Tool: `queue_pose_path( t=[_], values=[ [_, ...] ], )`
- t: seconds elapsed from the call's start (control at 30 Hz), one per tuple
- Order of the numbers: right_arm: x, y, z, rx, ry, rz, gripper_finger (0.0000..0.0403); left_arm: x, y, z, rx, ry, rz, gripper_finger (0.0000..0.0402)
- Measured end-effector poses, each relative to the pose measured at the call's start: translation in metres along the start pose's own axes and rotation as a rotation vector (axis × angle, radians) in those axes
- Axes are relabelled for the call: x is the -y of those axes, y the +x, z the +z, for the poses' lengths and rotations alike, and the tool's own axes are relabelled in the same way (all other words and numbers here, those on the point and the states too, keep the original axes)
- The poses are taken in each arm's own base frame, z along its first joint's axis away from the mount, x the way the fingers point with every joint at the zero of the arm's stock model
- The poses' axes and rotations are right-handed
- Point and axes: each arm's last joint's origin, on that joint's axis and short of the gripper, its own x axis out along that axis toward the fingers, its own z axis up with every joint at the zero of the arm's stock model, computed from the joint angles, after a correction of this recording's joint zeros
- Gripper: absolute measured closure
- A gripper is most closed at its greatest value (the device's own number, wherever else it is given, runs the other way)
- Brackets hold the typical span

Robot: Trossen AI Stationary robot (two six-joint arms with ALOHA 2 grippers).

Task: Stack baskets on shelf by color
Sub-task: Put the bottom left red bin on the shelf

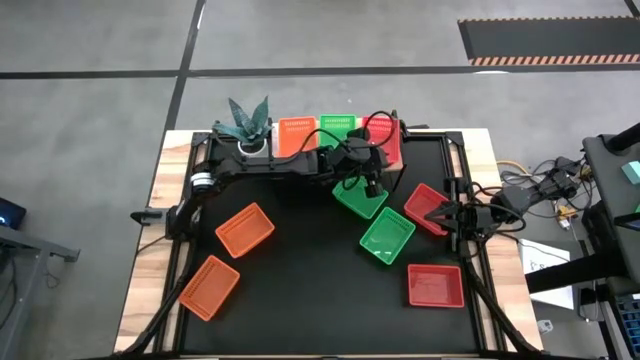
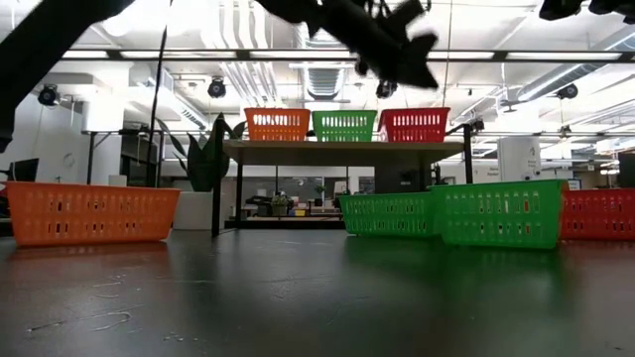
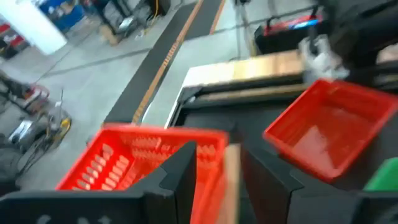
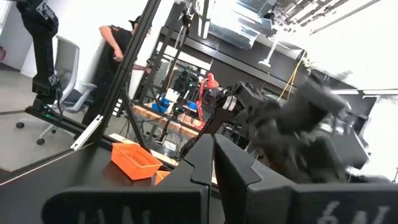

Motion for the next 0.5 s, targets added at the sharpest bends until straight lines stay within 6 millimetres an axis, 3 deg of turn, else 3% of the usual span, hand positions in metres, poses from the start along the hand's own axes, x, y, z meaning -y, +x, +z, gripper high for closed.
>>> queue_pose_path(
  t=[0.13,0.27,0.37,0.5],
  values=[
    [0.001,0.0,0.0,-0.015,0.029,-0.03,0.0394,0.015,-0.041,0.027,0.013,0.027,-0.068,0.0292],
    [0.006,0.0,-0.004,-0.122,0.102,-0.238,0.0394,0.038,-0.089,0.039,0.023,0.067,-0.152,0.0292],
    [0.007,0.002,-0.008,-0.184,0.132,-0.324,0.0394,0.063,-0.127,0.036,0.063,0.086,-0.228,0.0292],
    [0.01,0.007,-0.004,-0.267,0.231,-0.381,0.0394,0.094,-0.171,0.016,0.102,0.076,-0.293,0.0292]
  ],
)
